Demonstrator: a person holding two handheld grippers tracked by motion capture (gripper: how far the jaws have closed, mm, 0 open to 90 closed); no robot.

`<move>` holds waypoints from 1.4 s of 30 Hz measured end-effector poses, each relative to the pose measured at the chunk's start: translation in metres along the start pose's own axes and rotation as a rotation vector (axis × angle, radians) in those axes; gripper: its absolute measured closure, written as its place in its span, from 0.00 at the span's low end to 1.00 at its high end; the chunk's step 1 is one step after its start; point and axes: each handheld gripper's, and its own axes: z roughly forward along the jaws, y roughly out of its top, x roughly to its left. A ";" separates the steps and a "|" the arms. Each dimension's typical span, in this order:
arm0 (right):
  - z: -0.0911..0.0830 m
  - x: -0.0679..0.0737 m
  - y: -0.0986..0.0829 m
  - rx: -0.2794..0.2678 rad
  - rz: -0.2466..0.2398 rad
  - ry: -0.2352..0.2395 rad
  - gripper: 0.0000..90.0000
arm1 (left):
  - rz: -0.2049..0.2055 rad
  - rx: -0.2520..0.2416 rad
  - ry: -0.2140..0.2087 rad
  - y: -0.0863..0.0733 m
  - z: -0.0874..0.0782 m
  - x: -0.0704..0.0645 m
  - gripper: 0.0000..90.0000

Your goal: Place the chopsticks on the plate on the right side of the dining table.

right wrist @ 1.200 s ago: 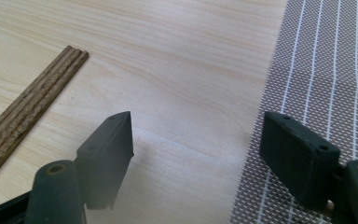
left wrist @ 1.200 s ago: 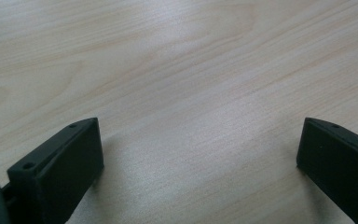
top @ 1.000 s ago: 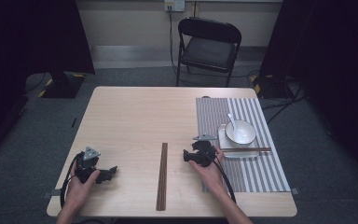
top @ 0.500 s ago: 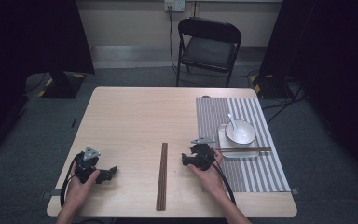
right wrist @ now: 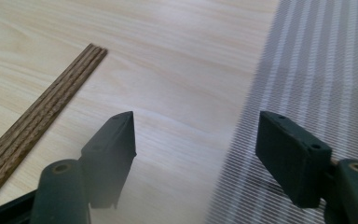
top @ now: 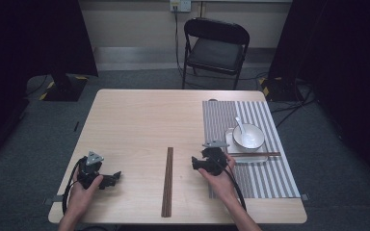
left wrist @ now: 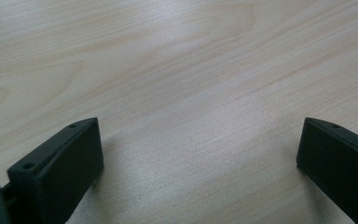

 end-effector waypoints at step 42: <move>-0.047 -0.138 -0.042 0.032 0.206 -0.329 0.22 | 0.000 0.000 0.001 0.000 0.000 0.000 0.00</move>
